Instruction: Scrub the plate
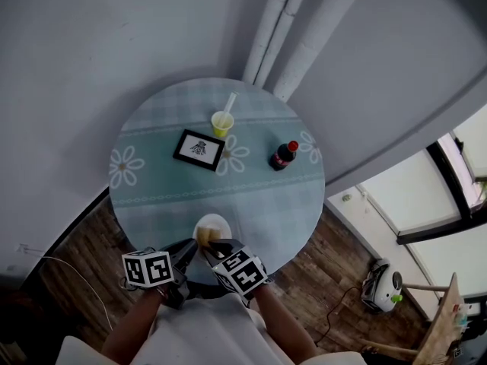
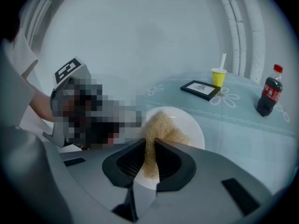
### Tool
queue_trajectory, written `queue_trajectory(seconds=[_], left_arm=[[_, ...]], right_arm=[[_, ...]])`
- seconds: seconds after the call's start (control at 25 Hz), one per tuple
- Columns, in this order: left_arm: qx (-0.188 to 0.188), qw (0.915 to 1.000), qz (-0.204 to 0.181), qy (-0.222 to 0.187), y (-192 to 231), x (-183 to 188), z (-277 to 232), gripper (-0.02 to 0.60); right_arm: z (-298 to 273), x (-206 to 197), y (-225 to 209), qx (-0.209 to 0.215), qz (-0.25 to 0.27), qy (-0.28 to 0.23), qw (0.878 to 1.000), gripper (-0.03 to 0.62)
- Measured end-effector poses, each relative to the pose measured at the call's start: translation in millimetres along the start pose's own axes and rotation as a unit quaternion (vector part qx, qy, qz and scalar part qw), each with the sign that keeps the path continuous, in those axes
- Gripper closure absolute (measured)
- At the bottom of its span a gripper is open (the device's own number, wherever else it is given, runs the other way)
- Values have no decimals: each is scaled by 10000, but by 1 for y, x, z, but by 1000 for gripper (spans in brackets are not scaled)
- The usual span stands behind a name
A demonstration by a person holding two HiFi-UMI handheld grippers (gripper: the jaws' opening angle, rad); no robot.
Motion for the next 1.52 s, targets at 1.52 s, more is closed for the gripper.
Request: queue_trajectory(seconds=[1.52], left_arm=[[156,9986,472,-200,3,-12,6,561]], right_arm=[[-1,-45,-40,-1073,-849,159,9905,531]])
Point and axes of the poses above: the fingertips, and each gripper's own axes: z backward along the fingers, y to its left, x out of its top, the point moved 7 cm from there along z, backward along the fingers, and after that the axes turned 15 degrees about -z, right-handed, at the moved point
